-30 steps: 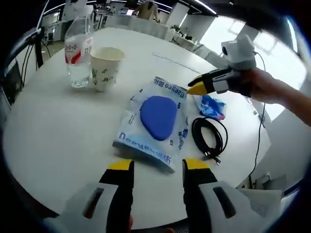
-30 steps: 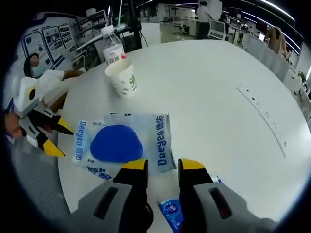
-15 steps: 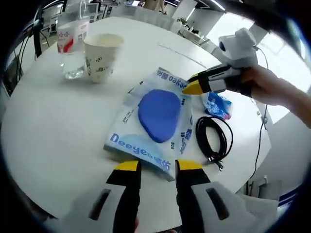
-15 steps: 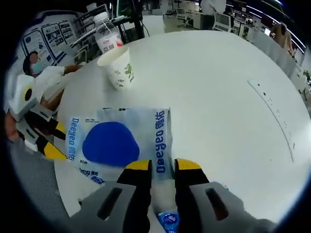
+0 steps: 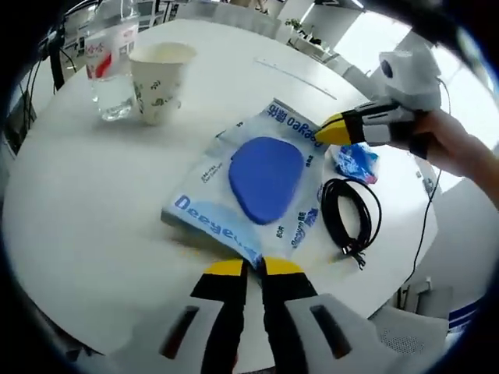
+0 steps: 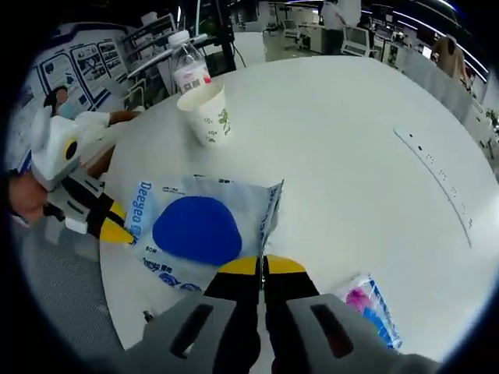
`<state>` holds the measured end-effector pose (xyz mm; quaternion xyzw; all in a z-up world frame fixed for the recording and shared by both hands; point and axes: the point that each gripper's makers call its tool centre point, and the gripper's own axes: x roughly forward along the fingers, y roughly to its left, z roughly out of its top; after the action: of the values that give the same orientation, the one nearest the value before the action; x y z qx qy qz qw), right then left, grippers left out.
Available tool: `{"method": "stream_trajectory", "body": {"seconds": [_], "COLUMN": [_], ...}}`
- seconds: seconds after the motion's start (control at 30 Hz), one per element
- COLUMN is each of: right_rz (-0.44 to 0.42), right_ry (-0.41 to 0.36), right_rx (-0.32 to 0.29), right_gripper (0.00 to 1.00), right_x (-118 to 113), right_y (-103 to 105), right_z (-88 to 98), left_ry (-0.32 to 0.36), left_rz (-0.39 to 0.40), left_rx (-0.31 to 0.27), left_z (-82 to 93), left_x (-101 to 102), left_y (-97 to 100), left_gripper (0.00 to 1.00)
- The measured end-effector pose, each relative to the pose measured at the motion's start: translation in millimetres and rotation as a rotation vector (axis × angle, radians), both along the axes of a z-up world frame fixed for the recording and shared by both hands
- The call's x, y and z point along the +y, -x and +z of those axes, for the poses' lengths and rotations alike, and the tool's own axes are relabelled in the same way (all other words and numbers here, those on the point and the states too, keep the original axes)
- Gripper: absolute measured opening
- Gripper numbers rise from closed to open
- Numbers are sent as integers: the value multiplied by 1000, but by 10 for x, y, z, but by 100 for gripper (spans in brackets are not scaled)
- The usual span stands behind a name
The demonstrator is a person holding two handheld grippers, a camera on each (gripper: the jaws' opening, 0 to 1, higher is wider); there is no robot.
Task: Arrange the tabletop items into an orderly group along one side of the table until the central work area is clear of visible clutter.
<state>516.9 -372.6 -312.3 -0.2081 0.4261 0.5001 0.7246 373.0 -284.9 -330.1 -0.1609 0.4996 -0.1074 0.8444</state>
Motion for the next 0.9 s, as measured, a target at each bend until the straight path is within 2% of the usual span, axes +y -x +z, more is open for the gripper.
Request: {"method": "stream_trajectory", "body": {"seconds": [0.2, 0.47, 0.67, 0.9], "right_rz": [-50, -107, -129, -191], "right_ry": [-47, -75, -61, -90], "right_rx": [-11, -24, -50, -40], "right_gripper": [0, 0, 0, 0], "right_x": [-38, -166, -287, -381], "right_y": [41, 282, 443, 575], "right_z": [155, 324, 375, 416], "left_ry": [-11, -33, -34, -49], "left_rz": [-10, -36, -53, -81], "left_rx": [-18, -43, -68, -97], "left_z": [34, 116, 188, 282], "left_x": [63, 139, 178, 236], "left_y": [-16, -61, -143, -277], "left_gripper": [1, 0, 0, 0]}}
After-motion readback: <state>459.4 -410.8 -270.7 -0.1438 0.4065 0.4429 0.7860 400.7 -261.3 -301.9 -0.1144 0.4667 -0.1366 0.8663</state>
